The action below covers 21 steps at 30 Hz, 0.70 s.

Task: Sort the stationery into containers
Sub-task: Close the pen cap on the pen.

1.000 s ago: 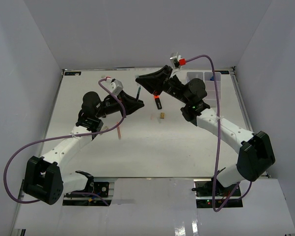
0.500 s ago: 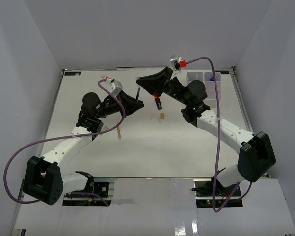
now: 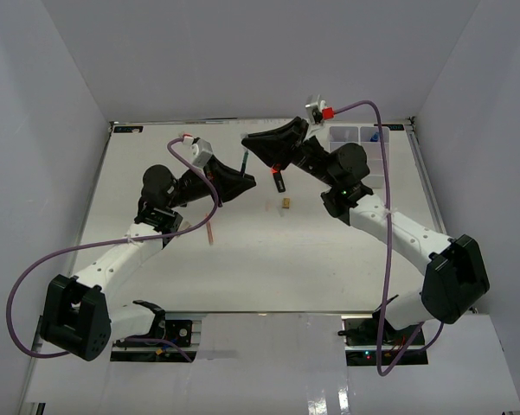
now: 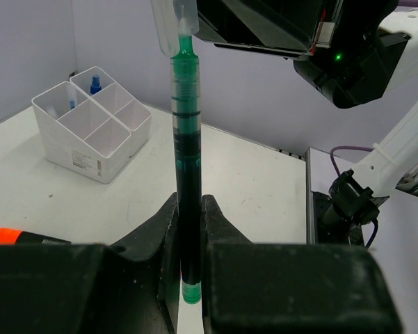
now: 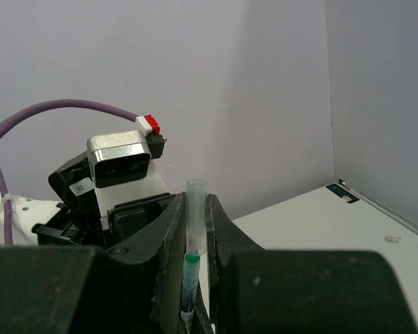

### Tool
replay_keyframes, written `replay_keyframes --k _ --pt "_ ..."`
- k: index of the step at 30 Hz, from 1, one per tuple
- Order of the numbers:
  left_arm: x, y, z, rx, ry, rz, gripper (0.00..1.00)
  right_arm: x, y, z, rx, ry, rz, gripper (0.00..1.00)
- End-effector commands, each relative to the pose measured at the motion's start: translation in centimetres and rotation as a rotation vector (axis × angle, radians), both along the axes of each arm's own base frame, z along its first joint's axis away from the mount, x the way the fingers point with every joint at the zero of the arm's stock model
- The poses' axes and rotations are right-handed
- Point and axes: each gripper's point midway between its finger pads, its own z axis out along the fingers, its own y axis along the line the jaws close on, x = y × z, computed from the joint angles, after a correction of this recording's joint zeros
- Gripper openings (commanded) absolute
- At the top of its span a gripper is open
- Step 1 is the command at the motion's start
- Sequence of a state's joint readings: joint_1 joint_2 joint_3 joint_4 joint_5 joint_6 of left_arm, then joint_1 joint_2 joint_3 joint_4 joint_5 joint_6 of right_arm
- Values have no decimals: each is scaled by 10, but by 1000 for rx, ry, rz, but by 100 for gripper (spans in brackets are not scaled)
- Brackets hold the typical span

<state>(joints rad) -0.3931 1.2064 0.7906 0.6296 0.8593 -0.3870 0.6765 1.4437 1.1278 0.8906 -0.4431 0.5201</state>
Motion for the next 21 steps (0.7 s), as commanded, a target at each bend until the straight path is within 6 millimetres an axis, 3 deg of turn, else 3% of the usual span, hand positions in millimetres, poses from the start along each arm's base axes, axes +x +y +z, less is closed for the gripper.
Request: replay_keyframes --k 1,21 --pt "-7 1 32 -65 -85 -15 0 -13 -9 19 50 -52 2 11" --pt "-8 -11 65 -126 -161 -51 0 -25 -13 27 82 -69 38 22"
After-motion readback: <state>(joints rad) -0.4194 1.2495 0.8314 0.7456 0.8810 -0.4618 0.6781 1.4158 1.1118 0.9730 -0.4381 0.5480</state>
